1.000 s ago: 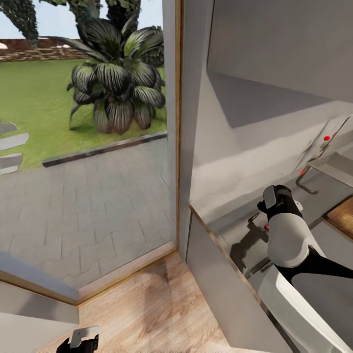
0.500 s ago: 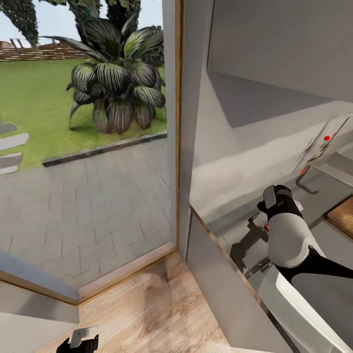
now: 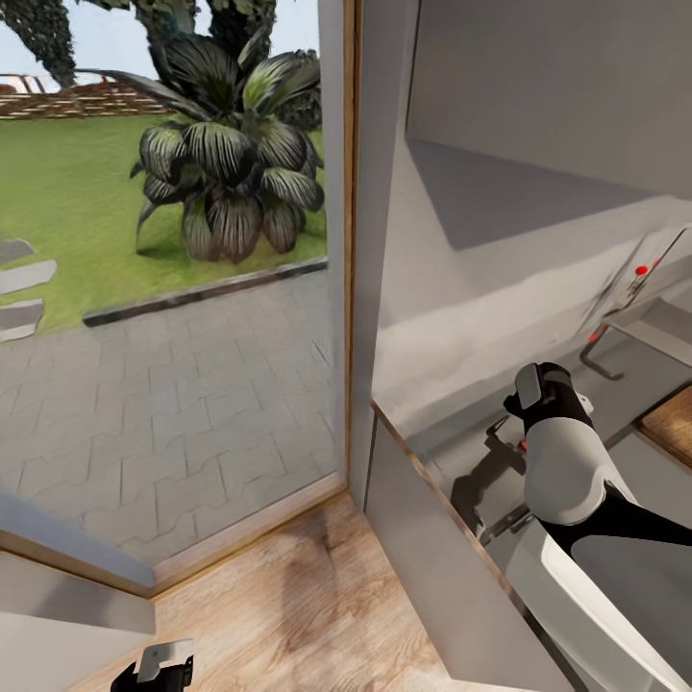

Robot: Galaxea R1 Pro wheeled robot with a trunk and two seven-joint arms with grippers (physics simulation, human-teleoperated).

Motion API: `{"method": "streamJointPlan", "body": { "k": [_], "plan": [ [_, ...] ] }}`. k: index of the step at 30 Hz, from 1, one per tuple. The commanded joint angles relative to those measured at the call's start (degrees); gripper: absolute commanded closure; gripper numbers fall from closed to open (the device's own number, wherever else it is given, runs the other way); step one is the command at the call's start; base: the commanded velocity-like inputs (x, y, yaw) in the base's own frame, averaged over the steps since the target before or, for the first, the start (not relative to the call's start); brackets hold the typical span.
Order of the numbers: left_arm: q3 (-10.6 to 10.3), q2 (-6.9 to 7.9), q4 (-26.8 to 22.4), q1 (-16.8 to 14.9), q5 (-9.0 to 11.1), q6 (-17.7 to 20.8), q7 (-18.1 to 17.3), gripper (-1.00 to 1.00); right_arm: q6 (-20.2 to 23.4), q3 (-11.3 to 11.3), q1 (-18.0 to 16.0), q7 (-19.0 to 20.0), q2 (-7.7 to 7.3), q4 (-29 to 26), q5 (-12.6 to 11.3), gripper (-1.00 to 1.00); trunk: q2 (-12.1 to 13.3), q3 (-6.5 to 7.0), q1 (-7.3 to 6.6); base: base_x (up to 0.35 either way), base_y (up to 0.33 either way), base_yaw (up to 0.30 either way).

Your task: In the kitchen, take the Vidalia onion out of the sink, dice it on the chopping board with the paring knife, put the diced onion into the bowl on the countertop, then place both the paring knife and the chopping board into the sink.

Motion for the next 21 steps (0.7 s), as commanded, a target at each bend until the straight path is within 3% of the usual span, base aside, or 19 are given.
{"method": "streamJointPlan", "body": {
  "k": [1,21],
  "plan": [
    [-0.49,-0.03,0.19,-0.10,0.20,-0.29,0.16,-1.00,0.38,-0.33,-0.09,0.21,0.07,-0.09,0.59,-1.00,-0.11,-0.16,0.03,0.000,0.000,0.000],
    [-0.49,0.00,0.20,-0.10,0.20,-0.29,0.14,-1.00,0.40,-0.34,-0.09,0.13,-0.02,-0.09,0.58,-1.00,-0.11,-1.00,0.03,0.000,0.000,0.000]
  ]
}}
